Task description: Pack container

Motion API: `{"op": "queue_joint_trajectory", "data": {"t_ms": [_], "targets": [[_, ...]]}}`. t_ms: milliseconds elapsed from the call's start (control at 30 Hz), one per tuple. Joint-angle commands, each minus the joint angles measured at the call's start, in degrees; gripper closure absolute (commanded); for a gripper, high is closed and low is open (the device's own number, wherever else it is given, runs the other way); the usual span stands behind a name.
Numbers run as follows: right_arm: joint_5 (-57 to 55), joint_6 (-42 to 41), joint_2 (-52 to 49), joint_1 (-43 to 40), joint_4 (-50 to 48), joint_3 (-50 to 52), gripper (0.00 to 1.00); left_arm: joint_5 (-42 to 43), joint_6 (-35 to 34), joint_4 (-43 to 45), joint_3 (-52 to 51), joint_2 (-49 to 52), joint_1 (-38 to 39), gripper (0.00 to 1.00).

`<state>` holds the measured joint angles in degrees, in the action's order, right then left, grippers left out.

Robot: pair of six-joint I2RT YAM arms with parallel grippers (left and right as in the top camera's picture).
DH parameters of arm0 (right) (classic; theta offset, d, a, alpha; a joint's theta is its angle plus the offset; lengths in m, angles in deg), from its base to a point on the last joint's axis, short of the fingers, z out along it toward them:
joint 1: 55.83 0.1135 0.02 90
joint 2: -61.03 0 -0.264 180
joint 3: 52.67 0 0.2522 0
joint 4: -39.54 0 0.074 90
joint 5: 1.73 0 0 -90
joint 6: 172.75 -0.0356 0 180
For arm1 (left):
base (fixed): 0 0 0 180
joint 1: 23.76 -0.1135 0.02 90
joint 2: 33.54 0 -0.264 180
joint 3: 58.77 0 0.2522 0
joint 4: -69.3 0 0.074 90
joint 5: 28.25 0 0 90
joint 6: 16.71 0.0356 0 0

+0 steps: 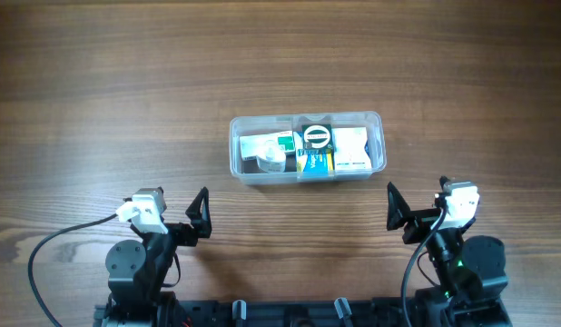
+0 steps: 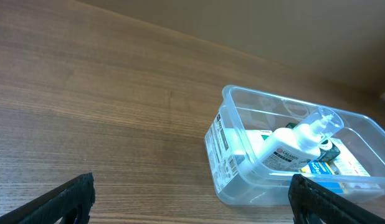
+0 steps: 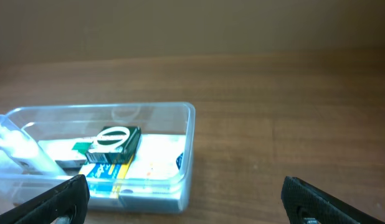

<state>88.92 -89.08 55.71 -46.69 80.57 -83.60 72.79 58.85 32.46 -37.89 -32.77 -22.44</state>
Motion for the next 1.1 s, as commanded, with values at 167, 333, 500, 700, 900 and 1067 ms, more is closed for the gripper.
{"op": "queue_joint_trajectory", "data": {"t_ms": [167, 333, 500, 700, 900, 1067], "targets": [[1.4, -0.5, 5.1, -0.3, -6.7, 9.9, 0.0, 0.9, 0.7, 0.2, -0.3, -0.6, -0.5, 0.0], [1.4, 0.2, 5.1, -0.3, -7.1, 10.0, 0.0, 0.9, 0.7, 0.2, -0.3, -0.6, -0.5, 0.0], [1.4, 0.2, 5.0, -0.3, -7.1, 10.0, 0.0, 0.9, 0.7, 0.2, -0.3, -0.6, -0.5, 0.0], [1.4, 0.2, 5.0, -0.3, -7.1, 10.0, 0.0, 0.9, 0.7, 0.2, -0.3, -0.6, -0.5, 0.0], [1.4, 0.2, 5.0, -0.3, -7.1, 10.0, 0.0, 0.9, 0.7, 0.2, -0.3, -0.6, -0.5, 0.0], [1.4, 0.2, 5.0, -0.3, -7.1, 10.0, 0.0, 0.9, 0.7, 0.2, -0.3, -0.6, -0.5, 0.0]]}}
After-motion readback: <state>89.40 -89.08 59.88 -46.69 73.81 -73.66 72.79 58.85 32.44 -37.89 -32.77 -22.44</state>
